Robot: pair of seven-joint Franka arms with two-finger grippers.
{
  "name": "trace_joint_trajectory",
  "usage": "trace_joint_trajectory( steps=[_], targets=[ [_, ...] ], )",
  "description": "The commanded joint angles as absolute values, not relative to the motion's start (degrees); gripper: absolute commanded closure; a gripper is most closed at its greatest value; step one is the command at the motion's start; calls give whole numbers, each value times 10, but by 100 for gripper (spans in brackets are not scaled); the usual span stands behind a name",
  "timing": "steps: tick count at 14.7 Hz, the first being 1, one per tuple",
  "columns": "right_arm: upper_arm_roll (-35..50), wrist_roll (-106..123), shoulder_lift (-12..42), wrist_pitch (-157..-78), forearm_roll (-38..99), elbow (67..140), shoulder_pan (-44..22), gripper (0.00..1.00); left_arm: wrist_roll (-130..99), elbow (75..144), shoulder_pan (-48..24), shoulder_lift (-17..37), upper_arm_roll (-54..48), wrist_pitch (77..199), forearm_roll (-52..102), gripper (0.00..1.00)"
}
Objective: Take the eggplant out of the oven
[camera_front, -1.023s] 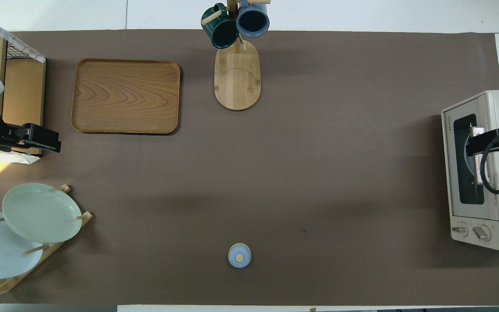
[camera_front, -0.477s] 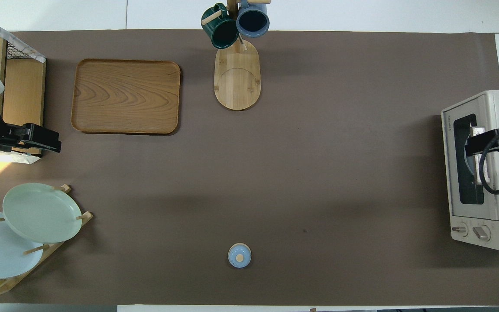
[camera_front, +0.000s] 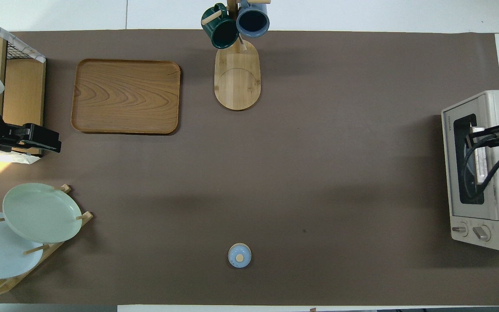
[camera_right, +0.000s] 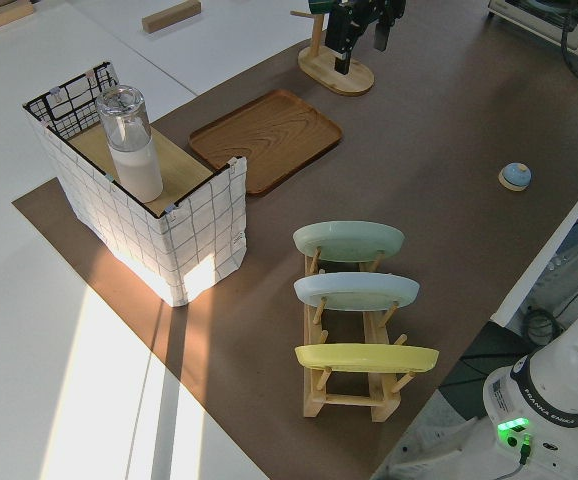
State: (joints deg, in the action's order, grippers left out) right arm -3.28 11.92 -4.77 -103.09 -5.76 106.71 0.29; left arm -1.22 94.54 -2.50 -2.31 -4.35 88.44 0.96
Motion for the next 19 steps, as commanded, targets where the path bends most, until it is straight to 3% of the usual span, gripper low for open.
trace_joint_trajectory(
  steps=[1, 8, 19],
  targets=[
    [-32, 92, -64, -1070, -118, 1124, 4, 100, -10, 954, -18, -33, -48, 882, -3, 0],
    [-32, 55, -60, -1092, -208, 1177, 6, 100, -10, 954, -18, -32, -48, 882, -3, 0],
    [-31, 54, -41, -1156, -217, 1223, 13, 100, -10, 954, -18, -32, -48, 881, -3, 0]
  ],
)
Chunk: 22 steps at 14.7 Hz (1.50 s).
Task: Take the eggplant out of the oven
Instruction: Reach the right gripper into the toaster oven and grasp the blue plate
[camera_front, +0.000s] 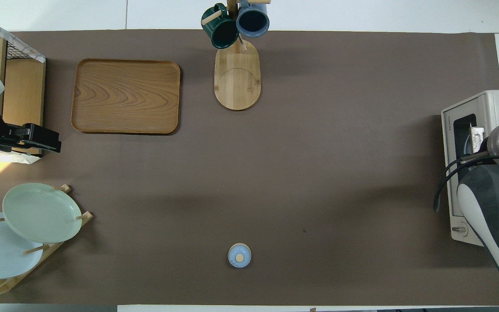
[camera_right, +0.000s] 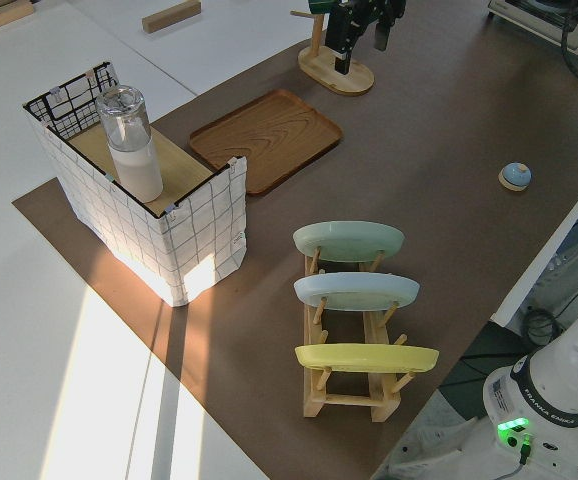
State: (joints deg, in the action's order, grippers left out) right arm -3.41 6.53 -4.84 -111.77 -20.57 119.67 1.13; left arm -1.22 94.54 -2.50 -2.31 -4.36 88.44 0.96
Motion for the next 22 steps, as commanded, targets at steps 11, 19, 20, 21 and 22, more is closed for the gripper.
trace_joint_trajectory(
  steps=[11, 19, 20, 21, 22],
  targets=[
    [-30, 15, 28, -1313, -144, 1259, -25, 100, -11, 954, -18, -32, -48, 880, -3, 0],
    [-30, -24, 88, -1369, -117, 1263, -47, 100, -11, 954, -18, -33, -48, 880, -3, 0],
    [-30, -37, 87, -1369, -116, 1263, -51, 100, -11, 954, -18, -33, -48, 879, -3, 0],
    [-30, -49, 87, -1369, -116, 1264, -57, 100, -11, 954, -18, -33, -48, 880, -3, 0],
    [-30, -55, 87, -1368, -116, 1264, -61, 100, -11, 954, -18, -33, -48, 880, -3, 0]
  ],
)
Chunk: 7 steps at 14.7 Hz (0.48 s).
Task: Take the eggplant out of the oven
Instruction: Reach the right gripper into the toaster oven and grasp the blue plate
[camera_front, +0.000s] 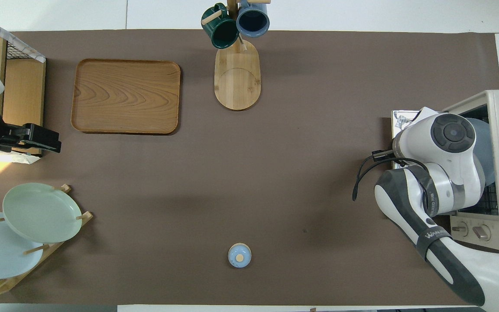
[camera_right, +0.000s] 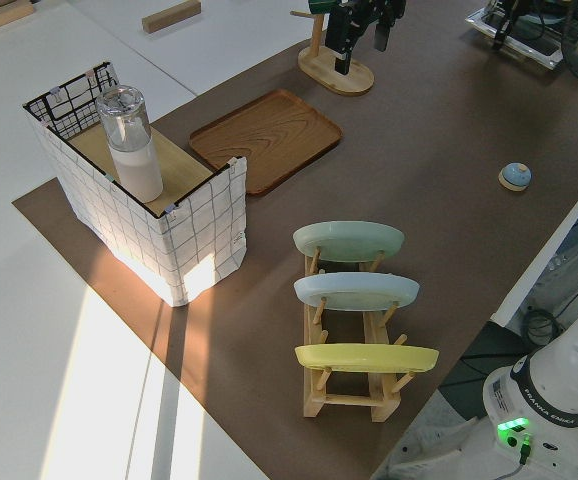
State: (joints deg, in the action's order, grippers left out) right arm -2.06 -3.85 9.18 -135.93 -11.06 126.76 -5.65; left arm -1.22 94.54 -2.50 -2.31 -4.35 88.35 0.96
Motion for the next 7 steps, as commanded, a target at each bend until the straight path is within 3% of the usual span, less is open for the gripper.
trace_joint_trajectory(
  steps=[1, 7],
  targets=[
    [-29, -56, 87, -1362, -115, 1264, -61, 100, -11, 954, -18, -33, -48, 881, -3, 0],
    [-25, -58, 83, -1326, -34, 1245, -95, 100, -12, 954, -18, -32, -48, 887, -3, 0]
  ],
)
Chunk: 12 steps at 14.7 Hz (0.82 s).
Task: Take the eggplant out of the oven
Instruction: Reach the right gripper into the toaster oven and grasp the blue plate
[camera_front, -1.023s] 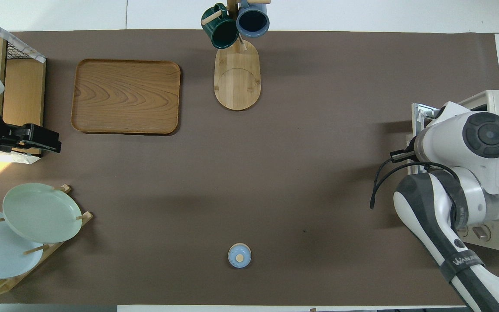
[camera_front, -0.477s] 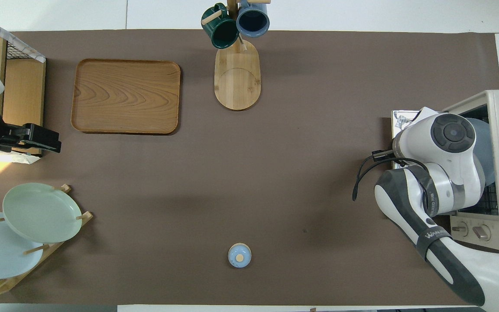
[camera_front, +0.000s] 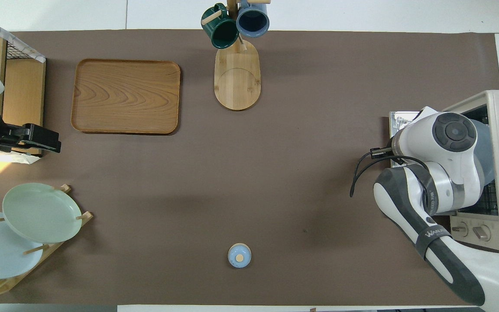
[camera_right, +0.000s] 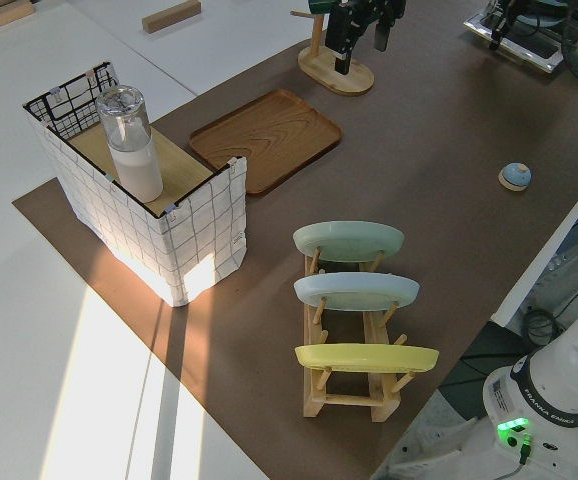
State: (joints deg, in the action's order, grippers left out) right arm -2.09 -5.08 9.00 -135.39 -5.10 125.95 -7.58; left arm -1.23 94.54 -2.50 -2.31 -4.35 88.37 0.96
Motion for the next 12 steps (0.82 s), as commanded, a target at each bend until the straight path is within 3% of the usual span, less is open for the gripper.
trace_joint_trajectory(
  steps=[1, 2, 3, 8, 12],
  targets=[
    [-25, -61, 81, -1305, -34, 1232, -96, 100, -12, 954, -18, -33, -48, 889, -3, 0],
    [-25, -64, 73, -1282, -34, 1224, -99, 66, -12, 954, -18, -32, -48, 889, -3, 0],
    [-25, -64, 54, -1258, -39, 1222, -100, 51, -13, 954, -18, -32, -48, 890, -3, 0],
    [-30, -48, -9, -1151, -117, 1220, -69, 47, -14, 954, -23, -31, -49, 904, -3, 0],
    [-29, 41, -17, -1192, -122, 1248, -19, 48, -14, 950, -32, -26, -51, 925, 2, 0]
  ],
)
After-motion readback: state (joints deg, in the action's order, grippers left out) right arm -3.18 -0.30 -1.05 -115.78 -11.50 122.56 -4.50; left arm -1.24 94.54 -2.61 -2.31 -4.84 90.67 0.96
